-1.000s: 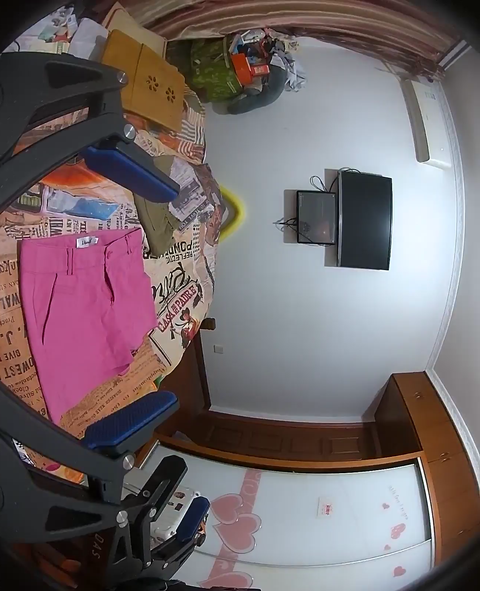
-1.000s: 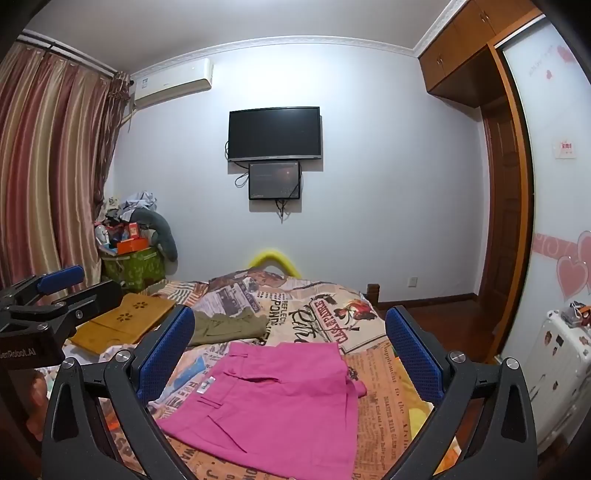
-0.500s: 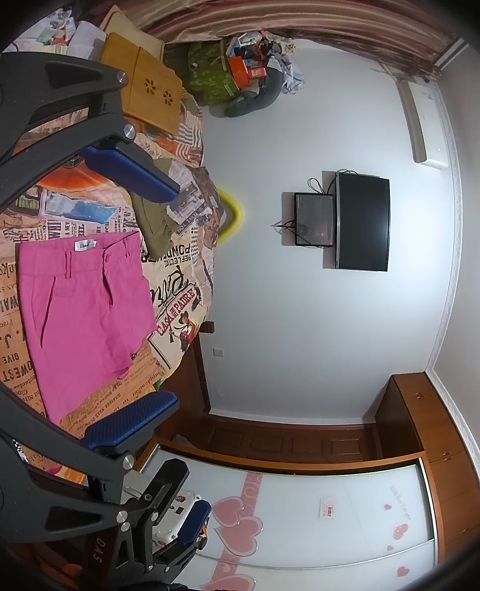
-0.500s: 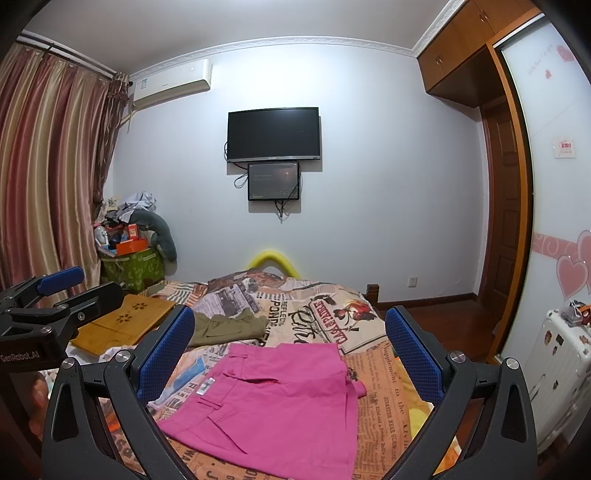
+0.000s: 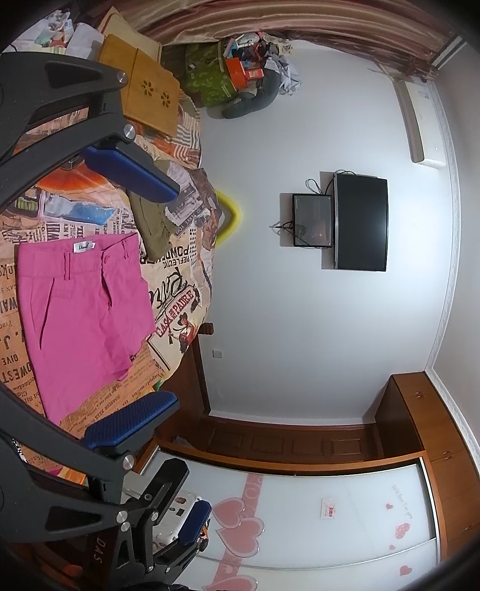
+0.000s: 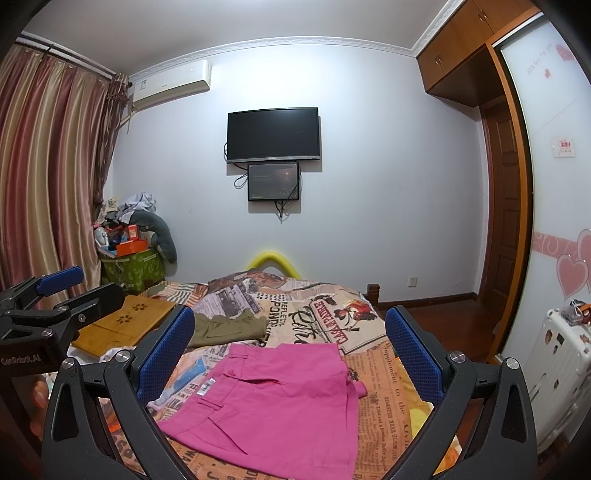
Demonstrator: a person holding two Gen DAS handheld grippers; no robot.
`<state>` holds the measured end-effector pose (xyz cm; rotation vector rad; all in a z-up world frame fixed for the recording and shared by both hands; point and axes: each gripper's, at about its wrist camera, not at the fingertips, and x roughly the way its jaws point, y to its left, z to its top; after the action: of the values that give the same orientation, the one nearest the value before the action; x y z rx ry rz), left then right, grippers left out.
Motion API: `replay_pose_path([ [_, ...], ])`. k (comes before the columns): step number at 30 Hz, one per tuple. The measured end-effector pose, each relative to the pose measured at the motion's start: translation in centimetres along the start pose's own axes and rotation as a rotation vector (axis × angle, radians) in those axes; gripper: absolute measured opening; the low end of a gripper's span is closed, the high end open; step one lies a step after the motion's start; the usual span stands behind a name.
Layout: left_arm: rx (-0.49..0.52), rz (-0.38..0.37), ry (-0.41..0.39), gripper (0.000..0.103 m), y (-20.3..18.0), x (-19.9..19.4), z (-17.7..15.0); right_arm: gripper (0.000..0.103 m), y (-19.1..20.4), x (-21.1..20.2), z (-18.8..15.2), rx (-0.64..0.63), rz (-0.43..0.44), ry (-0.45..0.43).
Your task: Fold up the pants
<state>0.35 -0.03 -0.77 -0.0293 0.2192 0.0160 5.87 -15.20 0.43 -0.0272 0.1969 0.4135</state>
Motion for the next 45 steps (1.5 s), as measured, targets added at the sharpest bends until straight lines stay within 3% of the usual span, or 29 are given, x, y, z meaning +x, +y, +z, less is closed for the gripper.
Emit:
replay_pose_path([
  [34,0.005,0.001,0.005,0.103,-0.1,0.7,0.3,0.103,-0.4,0.0,0.2,0.005,-0.002,0.005],
  [45,0.002,0.034,0.078,0.103,0.4,3.9,-0.5,0.103,-1.4,1.9,-0.5,0.012,-0.018,0.043],
])
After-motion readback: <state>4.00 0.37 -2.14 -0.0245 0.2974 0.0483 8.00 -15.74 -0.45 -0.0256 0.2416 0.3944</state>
